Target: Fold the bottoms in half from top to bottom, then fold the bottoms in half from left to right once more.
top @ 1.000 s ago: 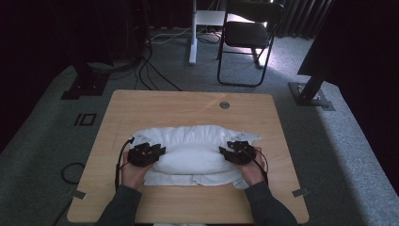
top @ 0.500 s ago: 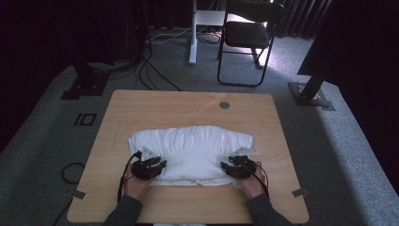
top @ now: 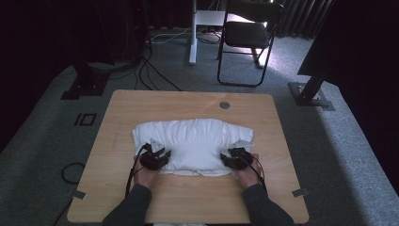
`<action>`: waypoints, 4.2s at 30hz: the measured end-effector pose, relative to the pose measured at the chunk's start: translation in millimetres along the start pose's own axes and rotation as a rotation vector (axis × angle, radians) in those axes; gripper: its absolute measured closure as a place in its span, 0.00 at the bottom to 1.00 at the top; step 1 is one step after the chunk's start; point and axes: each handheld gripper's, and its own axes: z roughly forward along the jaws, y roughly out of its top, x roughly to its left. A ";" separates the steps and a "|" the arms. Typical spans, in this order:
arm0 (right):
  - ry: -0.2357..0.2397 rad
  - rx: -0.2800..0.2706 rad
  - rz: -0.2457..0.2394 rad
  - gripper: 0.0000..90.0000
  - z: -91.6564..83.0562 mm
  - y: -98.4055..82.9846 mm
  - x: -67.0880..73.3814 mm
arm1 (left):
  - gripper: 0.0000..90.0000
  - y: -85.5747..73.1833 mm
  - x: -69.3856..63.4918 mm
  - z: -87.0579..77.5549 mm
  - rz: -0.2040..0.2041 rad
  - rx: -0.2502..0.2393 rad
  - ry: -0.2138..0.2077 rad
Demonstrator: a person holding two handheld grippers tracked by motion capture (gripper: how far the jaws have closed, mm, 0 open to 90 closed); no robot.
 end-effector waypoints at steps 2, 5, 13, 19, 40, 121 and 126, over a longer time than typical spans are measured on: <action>-0.001 -0.001 -0.001 0.61 1.8 1.6 -1.2 | 0.74 2.8 4.1 3.4 -0.014 -0.003 -0.001; 0.000 -0.014 -0.005 0.61 9.3 6.9 -6.4 | 0.71 6.8 9.8 5.0 -0.055 0.005 -0.027; -0.001 -0.024 -0.009 0.61 11.5 7.6 -8.7 | 0.43 22.8 58.9 -35.3 -0.257 -0.085 -0.012; -0.003 -0.027 -0.007 0.61 11.6 7.2 -8.4 | 0.40 12.8 87.8 -45.7 -0.337 -0.071 0.030; -0.004 -0.040 0.001 0.61 11.4 5.2 -8.0 | 0.15 -1.2 92.9 -4.7 -0.352 0.123 0.107; 0.166 -0.166 -0.186 0.52 34.9 77.3 90.3 | 0.95 111.3 21.2 -67.5 -0.086 -0.256 -0.229; 0.087 -0.128 -0.056 0.45 26.3 68.9 57.0 | 0.95 111.2 17.7 -66.9 -0.079 -0.252 -0.235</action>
